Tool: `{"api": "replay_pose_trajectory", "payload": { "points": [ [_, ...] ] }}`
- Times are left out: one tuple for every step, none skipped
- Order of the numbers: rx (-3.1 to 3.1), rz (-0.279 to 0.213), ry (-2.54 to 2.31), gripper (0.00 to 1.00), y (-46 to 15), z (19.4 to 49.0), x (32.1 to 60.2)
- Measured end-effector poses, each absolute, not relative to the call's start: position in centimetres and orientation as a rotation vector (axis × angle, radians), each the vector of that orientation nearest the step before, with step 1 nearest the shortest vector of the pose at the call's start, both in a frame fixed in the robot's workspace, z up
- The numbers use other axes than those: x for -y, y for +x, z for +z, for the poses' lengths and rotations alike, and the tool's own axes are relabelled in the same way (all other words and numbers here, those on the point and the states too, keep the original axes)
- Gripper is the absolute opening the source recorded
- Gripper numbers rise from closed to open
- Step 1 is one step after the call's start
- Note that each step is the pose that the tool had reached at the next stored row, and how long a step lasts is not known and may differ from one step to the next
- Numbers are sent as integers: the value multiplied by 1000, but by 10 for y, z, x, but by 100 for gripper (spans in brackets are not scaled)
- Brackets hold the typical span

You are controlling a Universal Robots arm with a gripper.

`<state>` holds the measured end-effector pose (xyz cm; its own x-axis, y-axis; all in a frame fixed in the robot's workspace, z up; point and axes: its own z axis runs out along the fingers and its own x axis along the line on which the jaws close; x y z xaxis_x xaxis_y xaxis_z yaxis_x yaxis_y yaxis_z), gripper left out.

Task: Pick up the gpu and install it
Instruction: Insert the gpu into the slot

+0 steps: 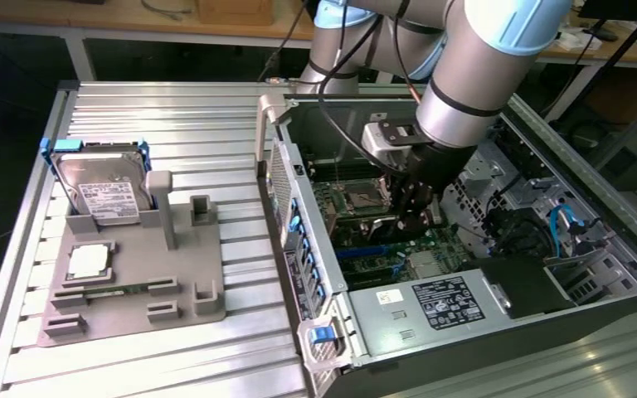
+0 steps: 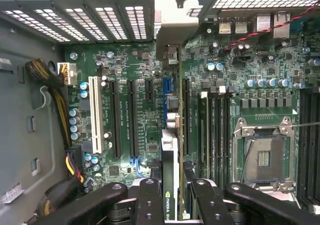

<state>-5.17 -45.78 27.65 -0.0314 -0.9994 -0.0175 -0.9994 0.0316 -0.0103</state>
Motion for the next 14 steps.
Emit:
{"api": "replay_pose_trajectory", "payload": {
  "points": [
    [-2242,7,-2173,27,-52,277,459],
    [-2242,7,-2172,27,-53,276,459],
    [-2242,7,-2173,27,-55,276,459],
    [-2242,7,-2173,27,-57,276,459],
    [-2242,7,-2173,27,-59,275,459],
    [-2242,7,-2173,27,-60,275,459],
    [-2242,7,-2173,27,-61,275,459],
    [-2242,7,-2173,27,-61,275,459],
    [-2242,7,-2173,27,-61,274,459],
    [-2242,7,-2173,27,-63,274,459],
    [-2242,7,-2173,27,-65,274,459],
    [-2242,7,-2173,27,-66,274,459],
    [-2242,7,-2173,27,-67,273,459],
    [-2242,7,-2173,27,-68,273,459]
  ]
}}
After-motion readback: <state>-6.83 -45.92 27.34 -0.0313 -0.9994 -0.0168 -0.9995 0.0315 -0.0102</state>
